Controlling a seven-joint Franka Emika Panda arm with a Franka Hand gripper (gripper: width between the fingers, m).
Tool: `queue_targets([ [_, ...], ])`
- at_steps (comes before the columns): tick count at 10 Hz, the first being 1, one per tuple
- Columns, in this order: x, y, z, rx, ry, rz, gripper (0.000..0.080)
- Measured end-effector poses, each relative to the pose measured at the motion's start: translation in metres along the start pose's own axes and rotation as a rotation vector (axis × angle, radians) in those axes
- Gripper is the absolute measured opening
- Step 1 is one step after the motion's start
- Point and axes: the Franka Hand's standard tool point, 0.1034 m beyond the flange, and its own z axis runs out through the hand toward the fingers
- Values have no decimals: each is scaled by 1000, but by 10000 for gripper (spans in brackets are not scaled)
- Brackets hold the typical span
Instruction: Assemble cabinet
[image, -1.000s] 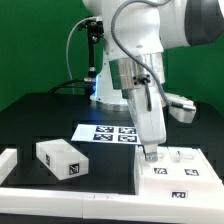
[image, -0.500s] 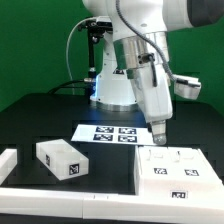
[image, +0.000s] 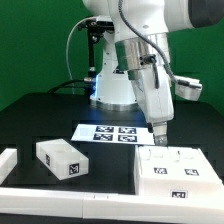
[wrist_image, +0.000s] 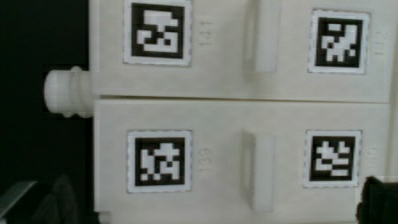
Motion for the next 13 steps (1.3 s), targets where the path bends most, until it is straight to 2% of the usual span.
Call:
queue_targets([
  [2, -7, 8, 2, -9, -5, -261, 797],
  [4, -30, 26, 8, -37, -22, -331, 797],
  [5, -30, 32, 8, -2, 24, -360, 797],
  [8, -27, 34, 9, -10, 32, -631, 797],
  [9, -26, 36, 10, 5, 72, -824, 797],
  [11, -29, 57, 19, 0, 135, -1158, 797],
  [12, -32, 64, 25, -1, 165, -1266, 797],
  [13, -38, 67, 27, 3, 174, -1262, 797],
])
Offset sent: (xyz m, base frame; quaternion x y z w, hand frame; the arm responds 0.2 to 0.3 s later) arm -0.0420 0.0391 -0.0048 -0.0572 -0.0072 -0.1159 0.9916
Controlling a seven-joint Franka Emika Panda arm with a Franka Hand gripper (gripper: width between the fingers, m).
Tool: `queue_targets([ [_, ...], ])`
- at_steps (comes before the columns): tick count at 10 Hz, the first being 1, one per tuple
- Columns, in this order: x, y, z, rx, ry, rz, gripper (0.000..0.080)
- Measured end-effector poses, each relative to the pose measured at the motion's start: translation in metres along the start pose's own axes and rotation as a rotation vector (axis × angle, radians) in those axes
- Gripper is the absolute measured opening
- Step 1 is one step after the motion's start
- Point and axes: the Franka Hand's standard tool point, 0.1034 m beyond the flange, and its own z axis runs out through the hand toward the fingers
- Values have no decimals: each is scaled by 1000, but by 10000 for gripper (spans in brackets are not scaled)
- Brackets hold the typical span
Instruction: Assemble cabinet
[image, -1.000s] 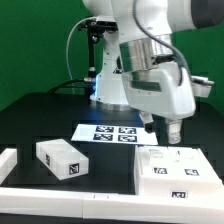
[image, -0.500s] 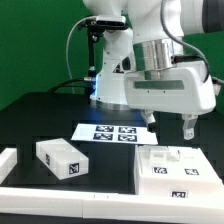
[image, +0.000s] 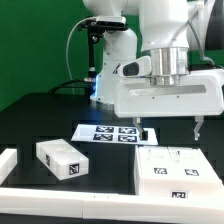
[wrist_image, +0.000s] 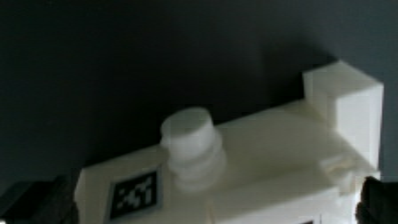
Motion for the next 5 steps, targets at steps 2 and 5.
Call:
queue_targets([
  [2, 3, 3, 0, -6, -1, -117, 797],
  [5, -3, 16, 26, -41, 37, -125, 797],
])
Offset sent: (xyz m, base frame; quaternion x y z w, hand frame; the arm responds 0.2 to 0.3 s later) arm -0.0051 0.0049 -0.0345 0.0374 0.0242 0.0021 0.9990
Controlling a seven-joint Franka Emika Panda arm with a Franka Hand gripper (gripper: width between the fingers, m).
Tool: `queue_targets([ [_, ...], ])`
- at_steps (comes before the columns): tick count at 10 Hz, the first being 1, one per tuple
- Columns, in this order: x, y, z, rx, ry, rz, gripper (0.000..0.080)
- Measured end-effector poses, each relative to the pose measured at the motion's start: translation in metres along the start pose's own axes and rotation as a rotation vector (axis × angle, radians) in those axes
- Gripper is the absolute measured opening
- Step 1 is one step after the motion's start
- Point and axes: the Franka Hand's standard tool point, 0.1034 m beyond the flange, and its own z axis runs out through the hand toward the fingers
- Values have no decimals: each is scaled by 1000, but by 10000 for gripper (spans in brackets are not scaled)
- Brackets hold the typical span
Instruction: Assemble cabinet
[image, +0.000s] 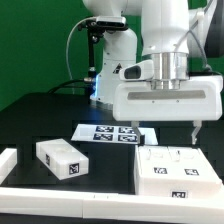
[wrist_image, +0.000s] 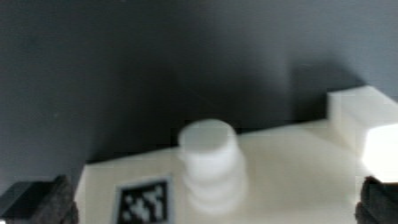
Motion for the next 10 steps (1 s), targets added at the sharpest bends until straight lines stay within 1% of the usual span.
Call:
queue_targets([
  [1, -4, -2, 10, -4, -5, -4, 797],
  [2, -2, 0, 16, -9, 1, -3, 797],
  [3, -2, -4, 20, -7, -2, 3, 797],
  [4, 1, -6, 19, -10, 0, 18, 795],
  [6, 1, -5, 19, -25, -5, 26, 795],
  [8, 1, -4, 19, -25, -5, 27, 538],
  [9, 1, -4, 19, -25, -6, 27, 538],
  [10, 1, -4, 19, -25, -6, 27, 337],
])
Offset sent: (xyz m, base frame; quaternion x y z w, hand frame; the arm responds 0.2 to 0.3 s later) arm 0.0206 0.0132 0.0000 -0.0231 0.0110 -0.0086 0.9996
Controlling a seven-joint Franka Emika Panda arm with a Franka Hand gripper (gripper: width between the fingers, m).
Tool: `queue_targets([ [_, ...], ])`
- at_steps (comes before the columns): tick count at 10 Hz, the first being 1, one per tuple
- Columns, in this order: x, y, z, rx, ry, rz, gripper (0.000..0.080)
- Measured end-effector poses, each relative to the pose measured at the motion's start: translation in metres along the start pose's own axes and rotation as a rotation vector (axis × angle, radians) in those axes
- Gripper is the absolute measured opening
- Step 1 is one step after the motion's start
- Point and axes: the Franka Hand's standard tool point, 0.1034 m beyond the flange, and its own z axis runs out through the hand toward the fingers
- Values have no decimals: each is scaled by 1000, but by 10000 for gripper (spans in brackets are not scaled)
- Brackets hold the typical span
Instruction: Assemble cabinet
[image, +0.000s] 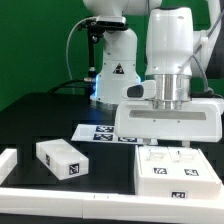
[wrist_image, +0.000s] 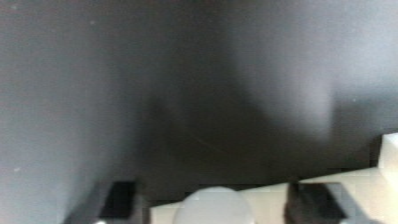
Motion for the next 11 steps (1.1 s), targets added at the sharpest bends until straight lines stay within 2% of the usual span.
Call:
queue_targets([
  [1, 0, 1, 0, -1, 0, 1, 217],
  [4, 0, 1, 0, 0, -2, 1, 219],
  [5, -2, 0, -4, 8, -68, -10, 219],
  [7, 18, -1, -45, 36, -152, -25, 219],
  [8, 27, -2, -57, 41, -158, -23, 219],
  [9, 21, 0, -51, 33, -161, -24, 219],
  [11, 19, 1, -49, 31, -166, -24, 219],
])
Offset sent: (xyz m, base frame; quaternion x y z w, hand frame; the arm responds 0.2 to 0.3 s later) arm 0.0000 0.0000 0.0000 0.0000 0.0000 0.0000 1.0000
